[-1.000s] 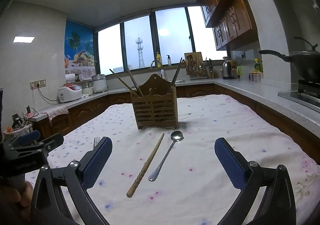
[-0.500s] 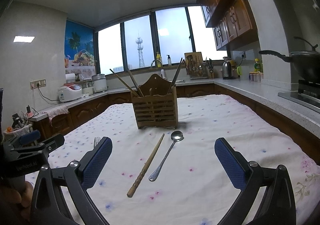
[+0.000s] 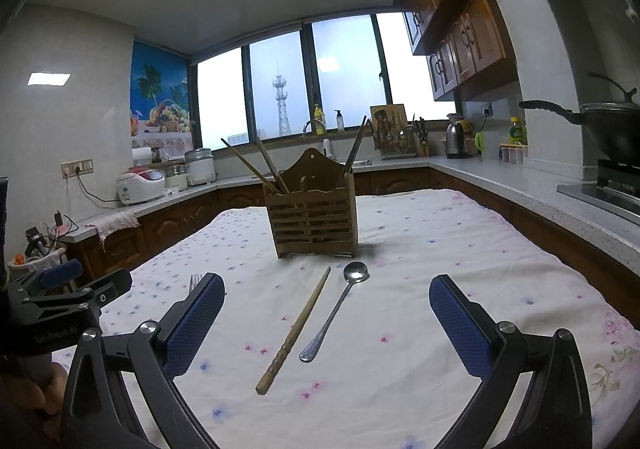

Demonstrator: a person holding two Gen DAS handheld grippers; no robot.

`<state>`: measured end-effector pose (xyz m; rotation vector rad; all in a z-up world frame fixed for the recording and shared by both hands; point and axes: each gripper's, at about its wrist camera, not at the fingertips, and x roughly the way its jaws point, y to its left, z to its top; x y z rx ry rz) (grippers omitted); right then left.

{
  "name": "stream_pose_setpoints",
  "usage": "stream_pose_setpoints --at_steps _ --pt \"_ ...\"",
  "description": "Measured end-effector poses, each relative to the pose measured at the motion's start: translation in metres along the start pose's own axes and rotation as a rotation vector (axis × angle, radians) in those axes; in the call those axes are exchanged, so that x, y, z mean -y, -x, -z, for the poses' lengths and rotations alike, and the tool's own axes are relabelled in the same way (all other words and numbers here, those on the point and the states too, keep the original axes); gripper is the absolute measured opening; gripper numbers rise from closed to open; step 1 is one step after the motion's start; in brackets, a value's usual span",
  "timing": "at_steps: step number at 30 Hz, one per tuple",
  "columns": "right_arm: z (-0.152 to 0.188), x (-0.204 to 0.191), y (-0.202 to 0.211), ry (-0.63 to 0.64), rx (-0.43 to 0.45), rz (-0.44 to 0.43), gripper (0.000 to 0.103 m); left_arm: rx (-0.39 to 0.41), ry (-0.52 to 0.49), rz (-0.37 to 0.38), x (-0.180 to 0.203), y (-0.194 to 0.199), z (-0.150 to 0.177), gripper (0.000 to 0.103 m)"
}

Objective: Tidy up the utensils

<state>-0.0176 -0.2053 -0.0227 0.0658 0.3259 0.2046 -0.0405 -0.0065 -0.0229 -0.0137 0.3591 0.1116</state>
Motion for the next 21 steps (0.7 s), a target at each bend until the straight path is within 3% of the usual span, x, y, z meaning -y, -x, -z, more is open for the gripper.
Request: stream_pose_setpoints --at_steps 21 --pt "0.0000 0.0004 -0.0001 -0.003 0.000 0.000 0.103 0.003 -0.004 0.010 0.0024 0.0018 0.0003 0.102"
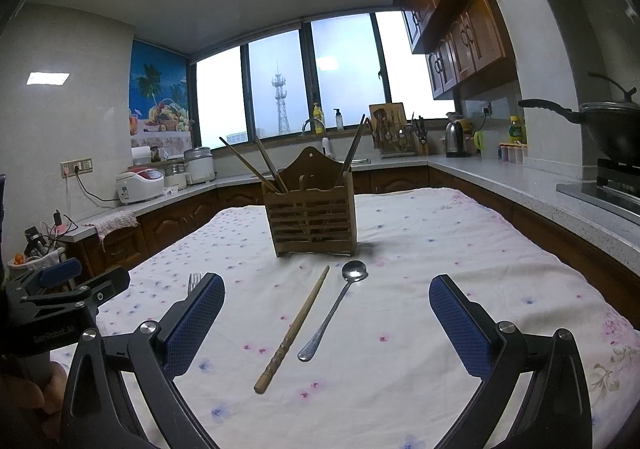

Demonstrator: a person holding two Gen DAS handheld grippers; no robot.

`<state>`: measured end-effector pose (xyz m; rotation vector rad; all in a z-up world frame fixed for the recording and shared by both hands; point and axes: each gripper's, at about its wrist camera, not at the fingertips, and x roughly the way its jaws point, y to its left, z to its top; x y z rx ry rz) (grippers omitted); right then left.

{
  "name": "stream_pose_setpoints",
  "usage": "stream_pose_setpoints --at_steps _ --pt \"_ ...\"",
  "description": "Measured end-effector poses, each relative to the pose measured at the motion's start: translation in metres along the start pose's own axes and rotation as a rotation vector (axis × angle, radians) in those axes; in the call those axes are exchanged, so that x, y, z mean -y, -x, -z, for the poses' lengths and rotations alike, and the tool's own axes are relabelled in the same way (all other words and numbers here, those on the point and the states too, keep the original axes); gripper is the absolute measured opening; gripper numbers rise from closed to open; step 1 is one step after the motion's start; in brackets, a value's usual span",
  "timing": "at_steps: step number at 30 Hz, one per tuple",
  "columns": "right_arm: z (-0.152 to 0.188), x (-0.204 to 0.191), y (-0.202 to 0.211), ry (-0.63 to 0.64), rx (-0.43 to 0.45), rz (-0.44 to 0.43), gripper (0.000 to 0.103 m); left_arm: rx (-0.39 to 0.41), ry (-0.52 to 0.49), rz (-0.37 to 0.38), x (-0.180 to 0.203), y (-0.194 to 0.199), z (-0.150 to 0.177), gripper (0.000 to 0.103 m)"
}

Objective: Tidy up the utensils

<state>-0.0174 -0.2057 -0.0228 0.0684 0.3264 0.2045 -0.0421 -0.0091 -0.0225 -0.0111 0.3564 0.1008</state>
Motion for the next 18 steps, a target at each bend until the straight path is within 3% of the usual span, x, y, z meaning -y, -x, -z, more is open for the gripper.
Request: stream_pose_setpoints --at_steps 18 --pt "-0.0009 -0.0002 -0.0001 0.001 -0.003 0.000 0.103 -0.002 0.002 0.002 0.0005 0.0003 -0.0006 0.102"
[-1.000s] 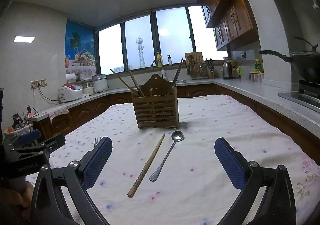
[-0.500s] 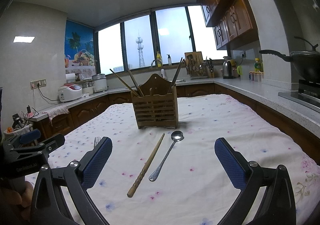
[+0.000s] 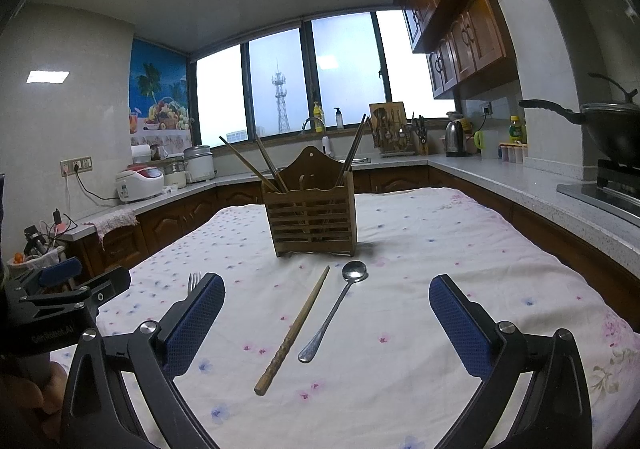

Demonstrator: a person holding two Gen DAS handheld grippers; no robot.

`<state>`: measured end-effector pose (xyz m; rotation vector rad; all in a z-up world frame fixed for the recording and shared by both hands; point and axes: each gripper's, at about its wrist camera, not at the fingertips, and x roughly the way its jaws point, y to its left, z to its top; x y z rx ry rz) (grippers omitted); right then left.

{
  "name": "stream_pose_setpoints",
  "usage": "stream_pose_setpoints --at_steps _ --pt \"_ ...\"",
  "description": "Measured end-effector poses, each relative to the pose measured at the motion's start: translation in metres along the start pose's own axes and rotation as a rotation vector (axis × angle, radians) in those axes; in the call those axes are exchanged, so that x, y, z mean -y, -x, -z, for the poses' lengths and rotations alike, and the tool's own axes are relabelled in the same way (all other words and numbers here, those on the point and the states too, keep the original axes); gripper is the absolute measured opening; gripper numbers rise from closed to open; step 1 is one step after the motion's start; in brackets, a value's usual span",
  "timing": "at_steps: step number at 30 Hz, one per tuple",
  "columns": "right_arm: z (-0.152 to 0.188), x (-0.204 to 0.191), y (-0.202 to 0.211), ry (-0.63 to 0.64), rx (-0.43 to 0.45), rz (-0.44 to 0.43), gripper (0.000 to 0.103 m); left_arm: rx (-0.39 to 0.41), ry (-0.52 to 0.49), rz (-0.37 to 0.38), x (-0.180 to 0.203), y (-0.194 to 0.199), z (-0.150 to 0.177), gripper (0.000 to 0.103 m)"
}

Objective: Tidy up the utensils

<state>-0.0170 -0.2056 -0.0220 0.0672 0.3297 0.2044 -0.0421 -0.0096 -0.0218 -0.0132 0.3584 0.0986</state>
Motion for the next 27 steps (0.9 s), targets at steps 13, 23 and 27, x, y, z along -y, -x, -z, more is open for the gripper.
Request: stream_pose_setpoints --at_steps 13,23,27 --pt "0.001 0.002 -0.005 -0.008 -0.018 0.005 0.103 -0.011 0.005 0.010 0.002 -0.005 0.001 0.102" --pt "0.001 0.004 -0.009 -0.019 -0.036 0.013 0.103 -0.027 0.013 0.019 0.003 -0.009 -0.001 0.102" --pt "0.000 0.004 -0.010 -0.023 -0.046 0.020 0.103 -0.028 0.016 0.025 0.003 -0.010 -0.003 0.102"
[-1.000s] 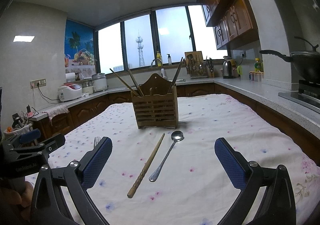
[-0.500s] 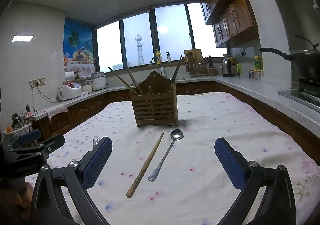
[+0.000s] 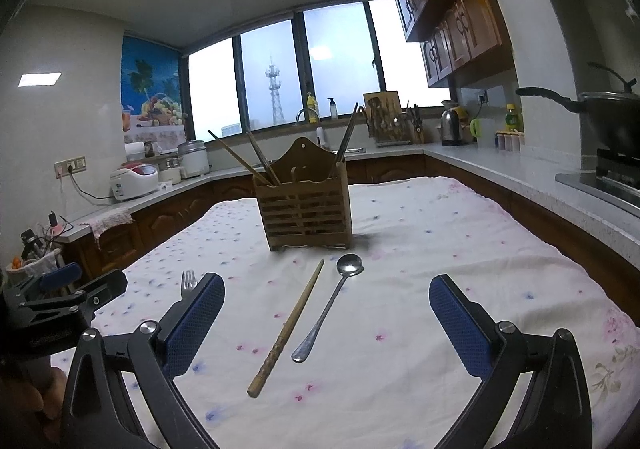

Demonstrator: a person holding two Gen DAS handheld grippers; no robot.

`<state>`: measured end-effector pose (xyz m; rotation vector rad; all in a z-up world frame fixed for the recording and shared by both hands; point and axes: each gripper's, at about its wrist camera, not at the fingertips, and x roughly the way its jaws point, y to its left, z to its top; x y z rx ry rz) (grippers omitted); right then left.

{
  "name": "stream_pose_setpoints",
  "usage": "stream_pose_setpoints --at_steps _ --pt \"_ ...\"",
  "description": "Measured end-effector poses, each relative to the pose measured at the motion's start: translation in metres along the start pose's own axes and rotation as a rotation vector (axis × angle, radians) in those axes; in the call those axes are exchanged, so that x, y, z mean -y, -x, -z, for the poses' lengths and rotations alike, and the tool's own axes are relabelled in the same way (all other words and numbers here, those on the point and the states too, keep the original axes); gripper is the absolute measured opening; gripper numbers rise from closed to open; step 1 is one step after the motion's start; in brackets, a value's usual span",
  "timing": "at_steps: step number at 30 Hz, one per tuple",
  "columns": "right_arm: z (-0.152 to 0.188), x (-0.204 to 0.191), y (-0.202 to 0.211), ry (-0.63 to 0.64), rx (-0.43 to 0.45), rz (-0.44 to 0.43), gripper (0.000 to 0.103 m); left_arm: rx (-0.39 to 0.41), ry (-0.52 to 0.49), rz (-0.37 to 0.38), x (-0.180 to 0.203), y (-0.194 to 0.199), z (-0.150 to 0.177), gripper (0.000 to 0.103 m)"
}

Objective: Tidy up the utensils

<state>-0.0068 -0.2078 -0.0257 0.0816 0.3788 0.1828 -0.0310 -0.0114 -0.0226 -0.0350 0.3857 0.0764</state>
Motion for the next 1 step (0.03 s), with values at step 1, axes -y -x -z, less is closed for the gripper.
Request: stream_pose_setpoints --at_steps 1 --pt "-0.0006 -0.0003 -0.0009 -0.001 -0.002 0.000 0.103 -0.001 -0.001 0.003 0.0006 -0.0007 -0.0002 0.102"
